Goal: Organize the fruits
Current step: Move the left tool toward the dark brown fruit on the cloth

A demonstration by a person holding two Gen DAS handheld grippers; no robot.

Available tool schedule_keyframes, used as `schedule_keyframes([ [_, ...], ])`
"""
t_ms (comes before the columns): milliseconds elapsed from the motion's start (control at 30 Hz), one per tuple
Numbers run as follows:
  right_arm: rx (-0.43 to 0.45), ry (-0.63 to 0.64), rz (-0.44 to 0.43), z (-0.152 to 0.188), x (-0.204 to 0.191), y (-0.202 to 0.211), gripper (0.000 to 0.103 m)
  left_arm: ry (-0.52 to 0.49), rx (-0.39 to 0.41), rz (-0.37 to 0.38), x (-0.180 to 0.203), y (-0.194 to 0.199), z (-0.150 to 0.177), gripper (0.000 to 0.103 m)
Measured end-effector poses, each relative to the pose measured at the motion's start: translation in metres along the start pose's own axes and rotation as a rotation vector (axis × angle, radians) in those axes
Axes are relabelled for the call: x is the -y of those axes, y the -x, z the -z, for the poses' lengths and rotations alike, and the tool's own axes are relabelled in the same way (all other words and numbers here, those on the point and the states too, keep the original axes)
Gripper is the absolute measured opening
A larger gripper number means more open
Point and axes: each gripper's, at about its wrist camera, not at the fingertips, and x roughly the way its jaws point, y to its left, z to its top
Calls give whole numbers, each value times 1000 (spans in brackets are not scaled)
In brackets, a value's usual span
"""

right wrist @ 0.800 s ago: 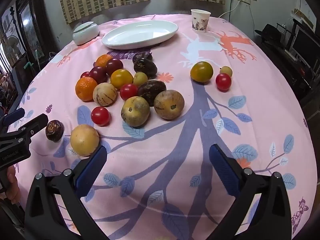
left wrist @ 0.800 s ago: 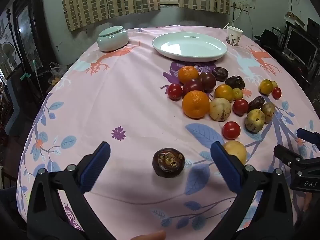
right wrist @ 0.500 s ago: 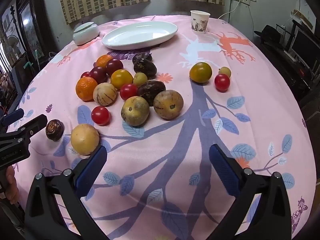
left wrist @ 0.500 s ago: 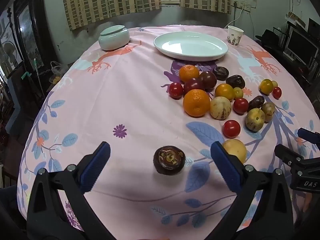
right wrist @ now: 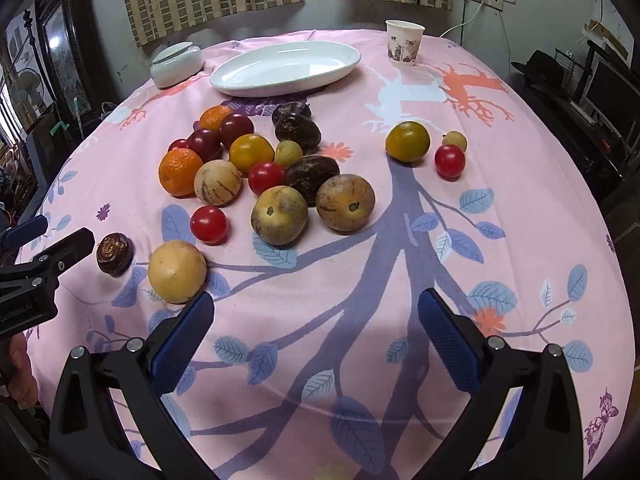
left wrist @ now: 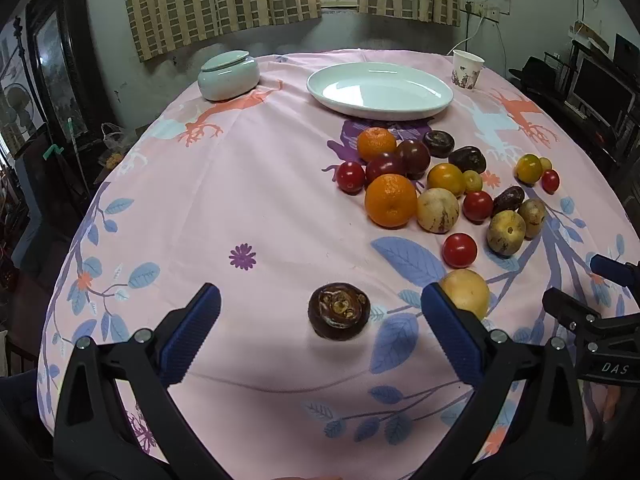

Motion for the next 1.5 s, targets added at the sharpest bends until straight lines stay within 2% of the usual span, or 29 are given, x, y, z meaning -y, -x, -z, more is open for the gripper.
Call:
schedule_keyframes([
  [1500,-40,-22,-35,8,6,-11,102,23,-65,-37,-10,-23,8,101],
])
